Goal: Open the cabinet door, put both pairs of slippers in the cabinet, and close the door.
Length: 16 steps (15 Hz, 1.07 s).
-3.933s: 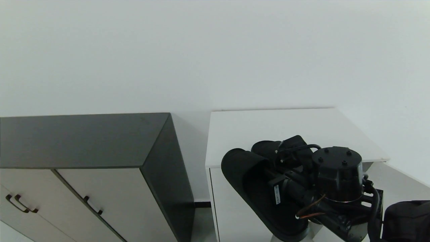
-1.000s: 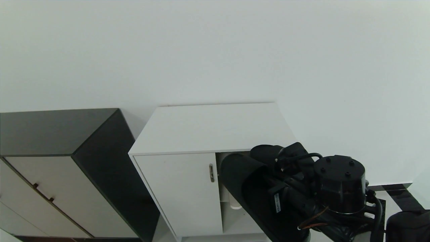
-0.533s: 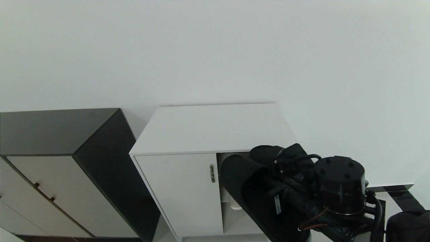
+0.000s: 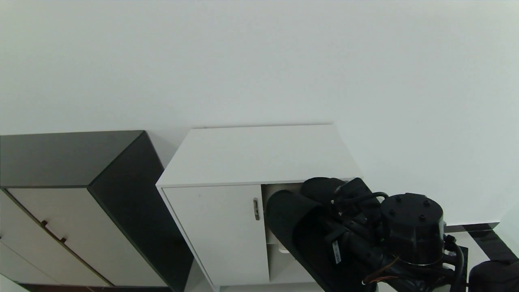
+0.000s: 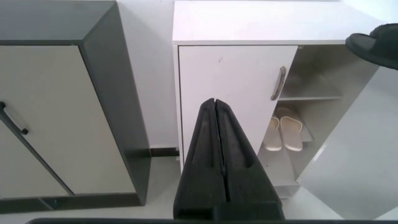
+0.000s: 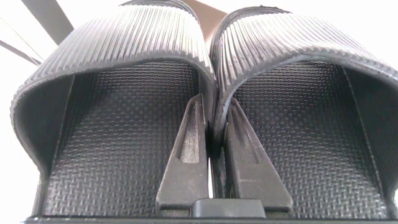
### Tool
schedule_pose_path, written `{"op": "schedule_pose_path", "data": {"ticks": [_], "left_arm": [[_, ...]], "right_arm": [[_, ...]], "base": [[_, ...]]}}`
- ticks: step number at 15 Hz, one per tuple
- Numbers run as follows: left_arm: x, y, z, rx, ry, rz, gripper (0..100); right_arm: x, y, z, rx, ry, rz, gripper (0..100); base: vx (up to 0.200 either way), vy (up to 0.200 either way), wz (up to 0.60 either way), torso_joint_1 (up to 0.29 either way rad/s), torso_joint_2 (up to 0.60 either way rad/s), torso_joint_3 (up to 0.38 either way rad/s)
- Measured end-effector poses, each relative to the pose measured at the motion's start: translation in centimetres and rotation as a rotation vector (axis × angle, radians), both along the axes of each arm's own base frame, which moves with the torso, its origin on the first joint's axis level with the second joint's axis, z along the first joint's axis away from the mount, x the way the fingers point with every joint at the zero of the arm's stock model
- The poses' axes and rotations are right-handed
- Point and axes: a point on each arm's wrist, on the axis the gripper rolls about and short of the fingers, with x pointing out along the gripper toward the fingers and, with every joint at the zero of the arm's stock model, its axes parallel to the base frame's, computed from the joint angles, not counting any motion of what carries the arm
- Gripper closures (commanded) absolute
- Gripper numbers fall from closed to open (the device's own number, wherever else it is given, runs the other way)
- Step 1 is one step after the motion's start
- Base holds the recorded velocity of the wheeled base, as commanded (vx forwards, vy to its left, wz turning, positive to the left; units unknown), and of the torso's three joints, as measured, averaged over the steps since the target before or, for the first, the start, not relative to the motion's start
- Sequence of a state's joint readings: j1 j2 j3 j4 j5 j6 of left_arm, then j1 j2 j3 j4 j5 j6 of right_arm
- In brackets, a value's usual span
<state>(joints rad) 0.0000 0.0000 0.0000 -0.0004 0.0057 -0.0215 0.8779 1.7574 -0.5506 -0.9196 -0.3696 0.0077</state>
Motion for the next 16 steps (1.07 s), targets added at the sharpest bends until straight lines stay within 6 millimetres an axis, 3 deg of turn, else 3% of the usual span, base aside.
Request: {"op": "schedule_pose_path", "data": {"ticks": [7, 16], "left_arm": [[0.01, 0.0, 0.0, 0.0, 0.001, -0.001, 100], [0.01, 0.0, 0.0, -0.001, 0.002, -0.001, 100]], "right_arm": [[-0.08, 0.01, -0.08, -0.005, 0.0, 0.003, 100], [-0.18, -0.04, -0.29, -0.012, 0.006, 0.006, 100]], "base": [[0.0, 0.0, 0.0, -0.164, 0.37, 0.208], [0.0, 0.0, 0.0, -0.225, 0.54, 0.311]]}}
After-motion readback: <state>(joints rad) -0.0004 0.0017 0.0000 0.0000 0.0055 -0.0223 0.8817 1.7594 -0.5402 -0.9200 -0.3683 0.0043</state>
